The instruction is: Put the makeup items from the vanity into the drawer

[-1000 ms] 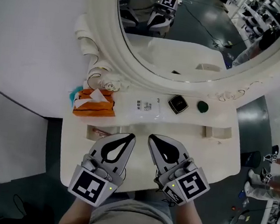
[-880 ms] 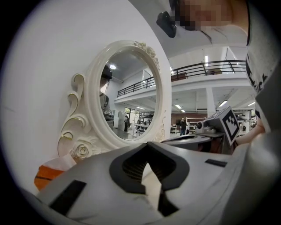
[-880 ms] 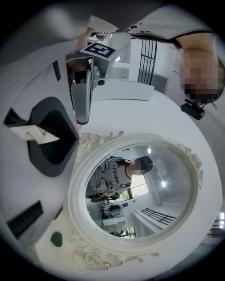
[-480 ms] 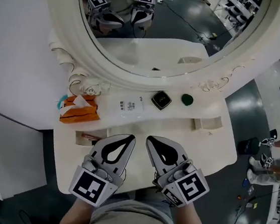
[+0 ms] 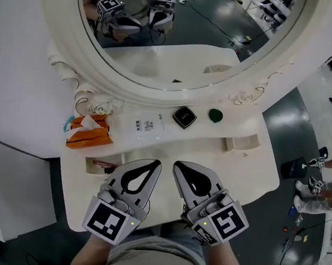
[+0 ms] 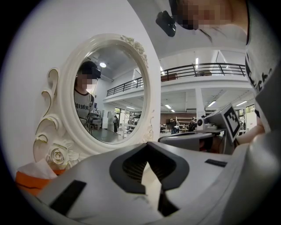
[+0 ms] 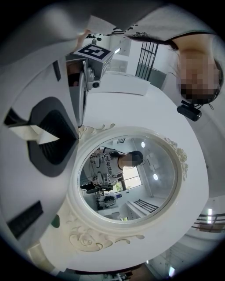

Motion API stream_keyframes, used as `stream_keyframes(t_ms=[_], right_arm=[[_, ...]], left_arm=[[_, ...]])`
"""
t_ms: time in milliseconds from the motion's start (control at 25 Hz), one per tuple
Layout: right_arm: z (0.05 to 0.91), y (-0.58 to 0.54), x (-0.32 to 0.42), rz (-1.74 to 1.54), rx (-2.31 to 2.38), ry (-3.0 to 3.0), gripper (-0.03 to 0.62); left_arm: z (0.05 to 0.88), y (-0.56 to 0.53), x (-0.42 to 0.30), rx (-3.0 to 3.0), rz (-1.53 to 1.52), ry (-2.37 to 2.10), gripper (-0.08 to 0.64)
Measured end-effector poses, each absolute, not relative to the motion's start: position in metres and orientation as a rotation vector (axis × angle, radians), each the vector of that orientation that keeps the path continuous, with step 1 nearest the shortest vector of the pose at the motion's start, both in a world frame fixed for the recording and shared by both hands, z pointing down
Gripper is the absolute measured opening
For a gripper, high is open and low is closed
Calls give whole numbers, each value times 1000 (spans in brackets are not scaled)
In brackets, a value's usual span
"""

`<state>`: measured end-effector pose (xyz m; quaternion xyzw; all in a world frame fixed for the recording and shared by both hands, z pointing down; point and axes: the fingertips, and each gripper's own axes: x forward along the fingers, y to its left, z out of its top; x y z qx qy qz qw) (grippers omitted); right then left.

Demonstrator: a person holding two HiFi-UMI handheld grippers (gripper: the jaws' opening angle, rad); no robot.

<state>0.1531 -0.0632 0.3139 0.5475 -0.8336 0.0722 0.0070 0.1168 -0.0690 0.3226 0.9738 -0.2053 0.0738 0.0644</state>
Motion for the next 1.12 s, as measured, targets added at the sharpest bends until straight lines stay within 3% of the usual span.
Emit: stream_keyframes(t_ms=[1120], right_arm=[[309, -62, 147, 192, 1657, -2635, 11]], left_arm=[[320, -66, 113, 2930, 218, -673, 15]])
